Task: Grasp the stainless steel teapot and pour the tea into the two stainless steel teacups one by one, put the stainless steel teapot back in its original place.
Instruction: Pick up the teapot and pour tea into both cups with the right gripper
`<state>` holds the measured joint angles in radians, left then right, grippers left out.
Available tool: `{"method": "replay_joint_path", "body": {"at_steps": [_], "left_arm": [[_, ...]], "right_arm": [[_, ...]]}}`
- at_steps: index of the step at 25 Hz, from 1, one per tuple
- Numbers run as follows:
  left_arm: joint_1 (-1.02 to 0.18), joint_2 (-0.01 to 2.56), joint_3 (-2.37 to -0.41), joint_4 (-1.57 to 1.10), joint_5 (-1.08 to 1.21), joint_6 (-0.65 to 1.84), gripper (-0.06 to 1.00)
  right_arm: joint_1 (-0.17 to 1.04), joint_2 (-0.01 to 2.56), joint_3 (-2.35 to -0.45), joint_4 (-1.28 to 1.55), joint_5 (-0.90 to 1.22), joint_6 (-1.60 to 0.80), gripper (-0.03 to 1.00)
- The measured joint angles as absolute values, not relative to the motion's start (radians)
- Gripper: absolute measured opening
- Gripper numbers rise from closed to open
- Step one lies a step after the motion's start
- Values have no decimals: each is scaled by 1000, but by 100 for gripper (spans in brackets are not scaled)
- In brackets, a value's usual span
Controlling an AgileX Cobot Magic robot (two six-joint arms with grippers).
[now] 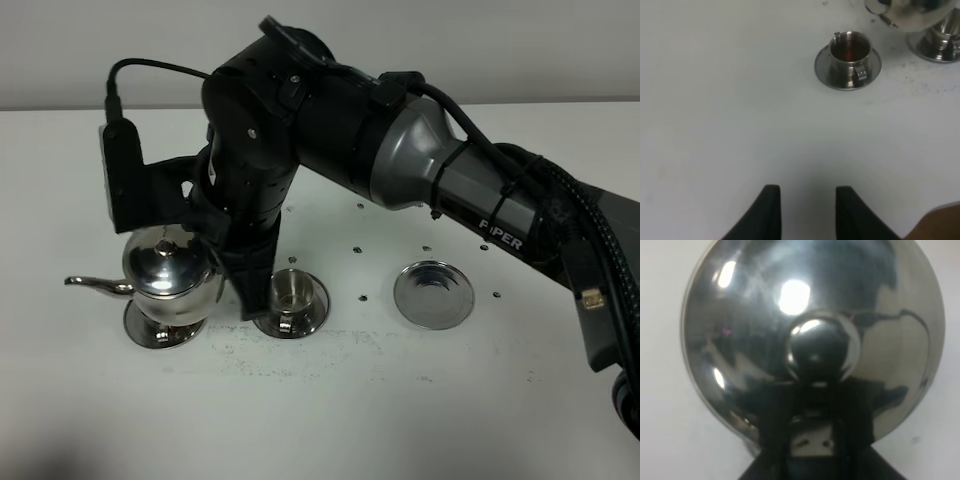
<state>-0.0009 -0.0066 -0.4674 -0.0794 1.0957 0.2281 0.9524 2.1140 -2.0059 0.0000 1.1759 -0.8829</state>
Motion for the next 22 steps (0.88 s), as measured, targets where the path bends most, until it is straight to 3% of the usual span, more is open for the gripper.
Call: {"method": "replay_joint_path", "body": {"at_steps": [13,22], "left_arm": [[-1,-7,-467,-79,1096,228,27],[-1,-7,-467,-79,1096,228,27]], "right_arm": [[1012,2103,-1917,112,1226,-552,19],[1012,2104,-1772,170,1024,-495,19]]}}
